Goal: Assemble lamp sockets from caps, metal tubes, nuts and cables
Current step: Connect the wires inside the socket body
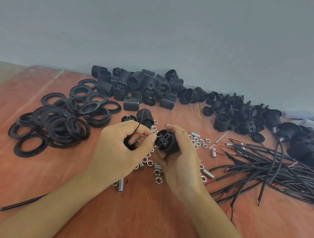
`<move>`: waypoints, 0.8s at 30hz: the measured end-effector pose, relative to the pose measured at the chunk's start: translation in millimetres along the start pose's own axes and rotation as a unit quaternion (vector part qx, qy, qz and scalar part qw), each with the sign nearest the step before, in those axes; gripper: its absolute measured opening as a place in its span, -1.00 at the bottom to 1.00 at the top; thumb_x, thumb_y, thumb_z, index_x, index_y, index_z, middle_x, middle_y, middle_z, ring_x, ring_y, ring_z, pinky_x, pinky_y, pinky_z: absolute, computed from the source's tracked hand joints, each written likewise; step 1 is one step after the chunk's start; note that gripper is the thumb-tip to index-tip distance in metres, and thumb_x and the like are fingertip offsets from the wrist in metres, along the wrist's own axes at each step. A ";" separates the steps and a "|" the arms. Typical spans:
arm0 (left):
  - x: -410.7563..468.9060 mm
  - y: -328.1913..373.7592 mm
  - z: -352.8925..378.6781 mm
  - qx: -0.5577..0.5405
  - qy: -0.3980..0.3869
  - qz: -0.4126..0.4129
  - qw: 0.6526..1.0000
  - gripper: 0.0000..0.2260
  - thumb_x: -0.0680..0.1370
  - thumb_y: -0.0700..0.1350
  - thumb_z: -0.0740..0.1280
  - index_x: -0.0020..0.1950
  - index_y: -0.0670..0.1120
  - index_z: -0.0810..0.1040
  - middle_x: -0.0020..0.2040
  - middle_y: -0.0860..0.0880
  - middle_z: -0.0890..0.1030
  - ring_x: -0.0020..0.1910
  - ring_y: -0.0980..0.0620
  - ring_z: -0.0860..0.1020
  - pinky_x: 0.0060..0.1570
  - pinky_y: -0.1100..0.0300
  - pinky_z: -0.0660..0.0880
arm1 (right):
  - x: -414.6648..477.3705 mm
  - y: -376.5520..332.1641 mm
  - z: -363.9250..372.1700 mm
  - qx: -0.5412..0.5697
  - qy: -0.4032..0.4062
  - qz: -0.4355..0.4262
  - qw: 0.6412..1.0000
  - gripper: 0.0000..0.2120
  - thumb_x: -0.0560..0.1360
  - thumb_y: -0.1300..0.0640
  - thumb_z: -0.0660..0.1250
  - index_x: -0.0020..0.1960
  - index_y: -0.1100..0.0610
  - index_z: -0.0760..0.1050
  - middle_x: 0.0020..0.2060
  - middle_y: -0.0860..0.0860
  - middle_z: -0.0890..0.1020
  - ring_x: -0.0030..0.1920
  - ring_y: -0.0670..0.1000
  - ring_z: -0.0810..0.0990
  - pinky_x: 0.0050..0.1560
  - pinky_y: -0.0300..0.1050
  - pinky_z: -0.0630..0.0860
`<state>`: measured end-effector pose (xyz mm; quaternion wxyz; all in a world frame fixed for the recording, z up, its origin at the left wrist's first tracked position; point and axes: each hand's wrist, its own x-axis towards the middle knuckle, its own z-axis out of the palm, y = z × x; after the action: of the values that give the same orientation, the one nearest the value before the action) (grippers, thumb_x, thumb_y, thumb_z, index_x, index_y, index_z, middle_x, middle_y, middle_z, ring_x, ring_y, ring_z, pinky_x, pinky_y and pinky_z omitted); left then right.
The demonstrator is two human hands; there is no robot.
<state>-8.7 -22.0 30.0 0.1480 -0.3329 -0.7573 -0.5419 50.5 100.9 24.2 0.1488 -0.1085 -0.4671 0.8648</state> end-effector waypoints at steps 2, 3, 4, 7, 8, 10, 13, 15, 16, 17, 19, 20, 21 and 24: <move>0.1 -0.3 -0.5 -0.001 0.000 -0.001 1.000 -0.95 0.45 -0.14 0.42 -0.22 -0.04 0.64 -0.48 0.10 0.36 -0.42 0.11 0.46 -0.32 0.38 0.41 | -0.3 0.3 0.6 -0.009 -0.002 -0.006 1.000 -0.62 0.67 0.14 0.11 -0.20 -0.01 0.60 -0.34 -0.01 0.53 -0.45 -0.06 0.37 -0.46 -0.24 0.30; 0.0 -0.4 -0.6 -0.001 -0.001 -0.001 1.000 -0.94 0.45 -0.14 0.42 -0.22 -0.04 0.63 -0.48 0.09 0.36 -0.42 0.10 0.46 -0.33 0.36 0.41 | -0.2 0.8 0.4 -0.014 -0.001 -0.009 1.000 -0.62 0.67 0.14 0.10 -0.21 -0.02 0.60 -0.34 -0.02 0.53 -0.45 -0.06 0.38 -0.47 -0.24 0.30; 0.1 -0.5 -0.8 0.000 -0.002 -0.001 1.000 -0.94 0.45 -0.14 0.42 -0.23 -0.03 0.63 -0.48 0.08 0.36 -0.42 0.08 0.46 -0.34 0.33 0.42 | -0.1 1.2 0.1 -0.021 0.000 -0.013 1.000 -0.61 0.67 0.14 0.10 -0.21 -0.03 0.60 -0.34 -0.03 0.53 -0.45 -0.06 0.38 -0.47 -0.25 0.30; 0.3 -0.4 -1.5 0.004 0.000 0.001 1.000 -0.93 0.45 -0.15 0.42 -0.24 -0.02 0.62 -0.48 0.09 0.35 -0.42 0.05 0.47 -0.35 0.26 0.44 | 0.0 2.5 -1.0 -0.050 0.006 -0.029 0.998 -0.62 0.67 0.13 0.11 -0.21 -0.05 0.59 -0.31 -0.05 0.55 -0.41 -0.06 0.41 -0.45 -0.27 0.34; 0.4 -0.5 -1.4 0.006 0.000 0.002 1.000 -0.93 0.45 -0.15 0.42 -0.24 -0.03 0.62 -0.48 0.07 0.35 -0.41 0.04 0.47 -0.34 0.23 0.45 | -0.4 2.6 -1.3 -0.063 0.009 -0.035 0.997 -0.65 0.66 0.11 0.14 -0.20 -0.07 0.59 -0.30 -0.07 0.55 -0.39 -0.07 0.43 -0.43 -0.28 0.36; 0.7 -0.7 -1.2 0.007 -0.002 0.003 1.000 -0.94 0.44 -0.15 0.42 -0.23 -0.05 0.63 -0.48 0.03 0.37 -0.42 0.01 0.47 -0.34 0.20 0.45 | -1.3 2.8 -1.8 -0.092 0.009 -0.046 0.995 -0.74 0.59 0.04 0.19 -0.19 -0.09 0.58 -0.28 -0.09 0.56 -0.36 -0.08 0.46 -0.41 -0.28 0.39; 1.3 -1.1 -0.4 0.000 -0.008 0.001 1.000 -0.94 0.44 -0.15 0.42 -0.23 -0.07 0.63 -0.49 0.04 0.35 -0.44 0.02 0.46 -0.37 0.28 0.43 | -2.2 4.5 -4.1 -0.145 0.000 -0.080 0.986 -0.76 0.58 0.03 0.18 -0.17 -0.12 0.57 -0.23 -0.10 0.55 -0.30 -0.09 0.47 -0.38 -0.28 0.41; 1.8 -2.2 -0.5 0.005 -0.018 0.003 1.000 -0.93 0.46 -0.19 0.45 -0.23 -0.09 0.63 -0.49 0.06 0.33 -0.44 0.06 0.44 -0.37 0.39 0.37 | -2.5 4.5 -4.5 -0.184 -0.001 -0.103 0.977 -0.77 0.59 0.01 0.17 -0.16 -0.15 0.55 -0.25 -0.13 0.53 -0.29 -0.12 0.48 -0.40 -0.27 0.41; 2.0 -3.1 -0.9 0.009 -0.025 0.005 1.000 -0.92 0.47 -0.21 0.47 -0.22 -0.09 0.63 -0.49 0.06 0.33 -0.44 0.08 0.43 -0.36 0.42 0.35 | -2.4 4.6 -4.5 -0.206 0.003 -0.116 0.972 -0.79 0.57 0.00 0.17 -0.16 -0.16 0.54 -0.26 -0.15 0.52 -0.29 -0.13 0.48 -0.36 -0.25 0.43; 2.0 -4.1 -1.6 0.011 -0.034 0.006 0.999 -0.92 0.47 -0.22 0.47 -0.21 -0.08 0.64 -0.48 0.05 0.34 -0.44 0.10 0.42 -0.36 0.42 0.34 | -2.1 4.6 -4.6 -0.227 0.009 -0.132 0.965 -0.80 0.56 -0.01 0.17 -0.15 -0.17 0.53 -0.26 -0.16 0.52 -0.26 -0.13 0.47 -0.29 -0.20 0.45; 2.3 -5.3 -2.8 0.010 -0.051 0.008 0.999 -0.94 0.49 -0.16 0.44 -0.19 -0.06 0.63 -0.47 0.08 0.33 -0.44 0.12 0.41 -0.35 0.41 0.34 | -1.5 5.1 -5.3 -0.258 0.016 -0.162 0.952 -0.81 0.57 -0.01 0.16 -0.12 -0.18 0.52 -0.25 -0.15 0.50 -0.22 -0.10 0.45 -0.16 -0.07 0.45; 2.2 -5.9 -2.9 0.010 -0.055 0.008 0.998 -0.94 0.49 -0.13 0.43 -0.19 -0.06 0.63 -0.47 0.09 0.33 -0.44 0.13 0.41 -0.34 0.41 0.34 | -1.6 5.3 -5.6 -0.265 0.016 -0.172 0.949 -0.82 0.58 0.00 0.16 -0.11 -0.17 0.51 -0.26 -0.15 0.48 -0.22 -0.09 0.43 -0.14 -0.03 0.44; 2.1 -6.6 -2.7 0.010 -0.056 0.007 0.998 -0.93 0.50 -0.14 0.43 -0.18 -0.06 0.63 -0.47 0.10 0.33 -0.44 0.14 0.42 -0.33 0.43 0.33 | -1.8 5.6 -5.8 -0.270 0.015 -0.179 0.946 -0.82 0.58 0.00 0.15 -0.10 -0.16 0.50 -0.27 -0.15 0.47 -0.23 -0.10 0.42 -0.15 -0.01 0.44; 1.8 -7.9 -1.6 0.012 -0.052 0.014 0.998 -0.94 0.50 -0.16 0.44 -0.17 -0.08 0.64 -0.46 0.11 0.34 -0.43 0.14 0.43 -0.32 0.44 0.33 | -2.8 6.8 -5.3 -0.281 0.007 -0.183 0.942 -0.83 0.59 0.01 0.13 -0.07 -0.13 0.49 -0.27 -0.14 0.46 -0.24 -0.11 0.41 -0.18 -0.04 0.44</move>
<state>-15.5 -24.4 26.0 0.1198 -0.3692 -0.7656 -0.5131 53.7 100.5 15.8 0.2715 -0.0645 -0.7021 0.6552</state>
